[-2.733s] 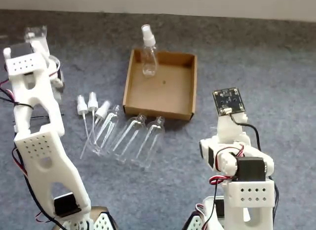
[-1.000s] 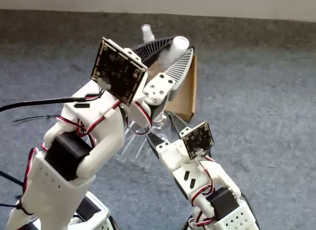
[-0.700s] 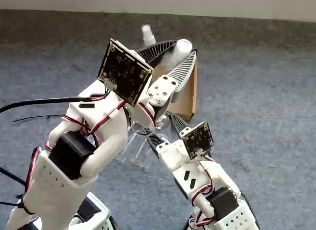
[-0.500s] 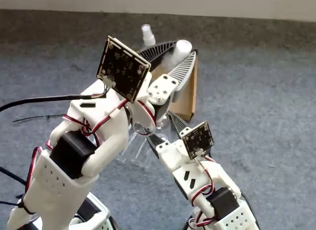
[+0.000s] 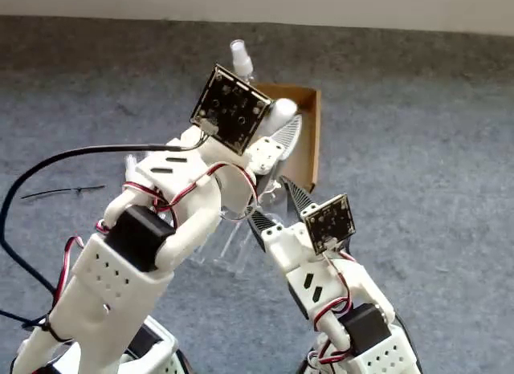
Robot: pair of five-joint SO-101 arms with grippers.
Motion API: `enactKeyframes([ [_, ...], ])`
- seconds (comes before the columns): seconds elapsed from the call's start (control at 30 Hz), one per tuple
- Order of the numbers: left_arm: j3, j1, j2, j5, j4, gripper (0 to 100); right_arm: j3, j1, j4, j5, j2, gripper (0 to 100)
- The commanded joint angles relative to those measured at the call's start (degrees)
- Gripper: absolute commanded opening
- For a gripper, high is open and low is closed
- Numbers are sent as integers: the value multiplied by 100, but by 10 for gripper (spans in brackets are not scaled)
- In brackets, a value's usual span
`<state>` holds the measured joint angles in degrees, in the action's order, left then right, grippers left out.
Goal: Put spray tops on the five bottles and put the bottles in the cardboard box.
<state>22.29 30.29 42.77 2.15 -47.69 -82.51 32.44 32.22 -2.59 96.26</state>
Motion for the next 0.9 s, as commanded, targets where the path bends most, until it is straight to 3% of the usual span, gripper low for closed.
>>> enactKeyframes([
  [0.0,374,-286,119,0,-44,24,84,-119,-163,62,84,5],
  [0.33,989,-92,119,-9,-70,24,84,-127,-163,62,84,5],
  [0.63,954,-145,154,-9,-659,26,84,-145,-163,62,84,5],
  [0.87,963,-145,884,-9,-1073,142,75,-145,-163,62,84,5],
])
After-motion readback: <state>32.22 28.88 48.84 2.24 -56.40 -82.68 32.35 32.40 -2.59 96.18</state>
